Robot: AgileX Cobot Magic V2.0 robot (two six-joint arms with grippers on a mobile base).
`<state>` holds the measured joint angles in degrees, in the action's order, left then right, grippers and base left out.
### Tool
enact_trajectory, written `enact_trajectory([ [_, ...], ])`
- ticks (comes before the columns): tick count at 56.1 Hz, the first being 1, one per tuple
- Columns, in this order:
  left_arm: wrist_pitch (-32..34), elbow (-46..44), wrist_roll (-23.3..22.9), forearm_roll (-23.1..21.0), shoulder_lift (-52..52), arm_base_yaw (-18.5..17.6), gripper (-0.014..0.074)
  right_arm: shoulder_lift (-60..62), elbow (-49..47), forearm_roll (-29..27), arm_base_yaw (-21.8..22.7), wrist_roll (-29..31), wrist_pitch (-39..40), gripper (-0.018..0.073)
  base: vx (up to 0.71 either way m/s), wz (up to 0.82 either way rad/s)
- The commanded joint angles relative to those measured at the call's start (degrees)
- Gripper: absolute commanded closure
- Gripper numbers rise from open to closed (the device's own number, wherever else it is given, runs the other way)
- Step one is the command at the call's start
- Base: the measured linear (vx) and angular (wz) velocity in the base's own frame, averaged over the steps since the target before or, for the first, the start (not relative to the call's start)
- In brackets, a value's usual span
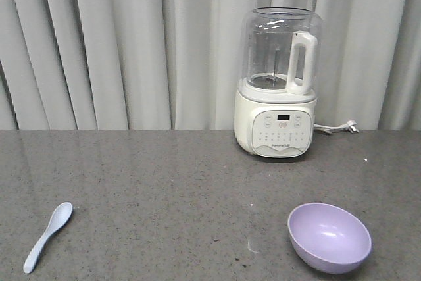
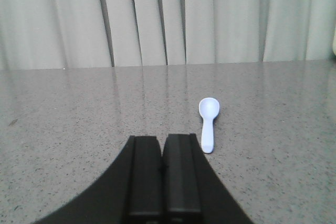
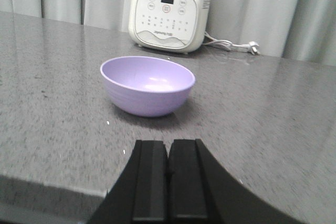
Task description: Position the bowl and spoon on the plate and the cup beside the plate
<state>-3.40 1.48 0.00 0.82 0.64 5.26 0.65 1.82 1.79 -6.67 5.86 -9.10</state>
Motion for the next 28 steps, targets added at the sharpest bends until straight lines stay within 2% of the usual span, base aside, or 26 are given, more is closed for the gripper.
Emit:
enact_trajectory([
  [1, 4.5, -1.9, 0.0, -0.4, 0.9, -0.4, 0.0599, 0.3, 0.2, 0.3, 0.4, 0.0, 5.2, 0.0565, 0.21, 0.16],
  [14, 4.5, -1.9, 0.0, -0.4, 0.9, -0.4, 0.0599, 0.3, 0.2, 0.3, 0.4, 0.0, 5.2, 0.0565, 0.18, 0.06],
  [28, 4.5, -1.9, 0.0, -0.4, 0.9, -0.4, 0.0599, 0.3, 0.2, 0.3, 0.4, 0.0, 5.2, 0.0565, 0.14, -0.08],
])
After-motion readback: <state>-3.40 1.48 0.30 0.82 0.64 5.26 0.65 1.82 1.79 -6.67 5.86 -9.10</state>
